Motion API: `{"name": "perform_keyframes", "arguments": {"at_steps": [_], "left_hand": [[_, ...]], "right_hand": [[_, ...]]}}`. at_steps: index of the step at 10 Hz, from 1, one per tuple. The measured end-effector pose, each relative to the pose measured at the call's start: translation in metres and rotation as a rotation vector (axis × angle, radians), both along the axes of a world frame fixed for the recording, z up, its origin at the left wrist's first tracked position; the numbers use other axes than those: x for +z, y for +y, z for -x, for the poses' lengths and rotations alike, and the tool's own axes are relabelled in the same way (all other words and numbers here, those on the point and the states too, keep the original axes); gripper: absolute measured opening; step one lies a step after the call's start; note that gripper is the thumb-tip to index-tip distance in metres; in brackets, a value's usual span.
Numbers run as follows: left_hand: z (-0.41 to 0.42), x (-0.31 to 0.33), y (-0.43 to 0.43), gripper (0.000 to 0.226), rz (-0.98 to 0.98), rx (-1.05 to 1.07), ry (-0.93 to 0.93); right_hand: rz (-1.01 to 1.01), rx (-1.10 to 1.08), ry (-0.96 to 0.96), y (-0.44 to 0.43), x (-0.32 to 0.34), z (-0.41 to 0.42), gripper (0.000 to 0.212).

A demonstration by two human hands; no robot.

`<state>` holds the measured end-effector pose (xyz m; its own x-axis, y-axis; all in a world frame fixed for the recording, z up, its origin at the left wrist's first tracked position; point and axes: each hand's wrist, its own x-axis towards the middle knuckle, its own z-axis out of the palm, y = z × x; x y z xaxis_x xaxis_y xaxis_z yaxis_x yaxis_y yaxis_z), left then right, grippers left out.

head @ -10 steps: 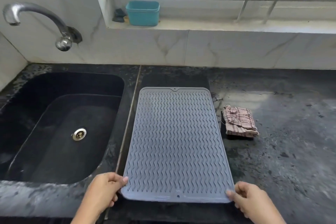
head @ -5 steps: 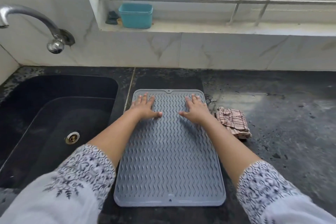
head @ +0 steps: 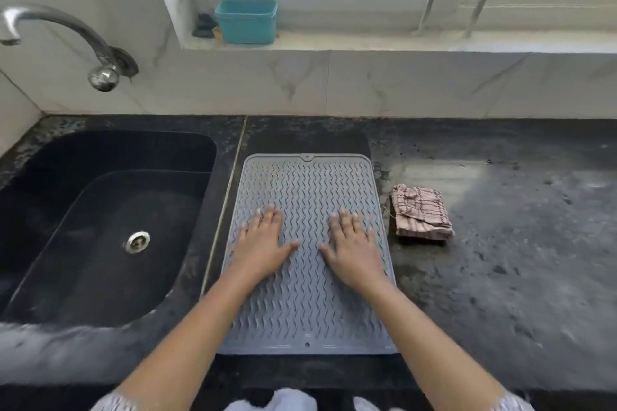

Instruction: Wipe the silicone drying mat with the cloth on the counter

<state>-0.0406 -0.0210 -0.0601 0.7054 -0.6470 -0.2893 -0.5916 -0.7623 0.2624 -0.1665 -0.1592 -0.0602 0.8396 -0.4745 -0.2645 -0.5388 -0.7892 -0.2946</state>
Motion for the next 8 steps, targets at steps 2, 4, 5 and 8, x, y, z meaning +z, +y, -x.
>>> {"name": "perform_keyframes", "arguments": {"at_steps": [2,4,5,8], "left_hand": [[0.091,-0.01,0.099,0.101,-0.067,-0.021,0.035],[0.088,-0.013,0.095,0.112,-0.12,-0.049,0.085],[0.088,-0.011,0.096,0.087,-0.153,-0.049,0.084],[0.078,0.019,0.104,0.087,-0.145,-0.111,0.19]], "right_hand": [[-0.021,0.011,0.101,0.061,-0.004,0.113,0.079],[0.003,-0.009,0.204,0.064,-0.002,0.109,0.072],[-0.007,-0.011,0.239,0.065,0.007,0.106,0.07],[-0.092,-0.043,0.138,0.057,0.035,0.094,0.074]]}}
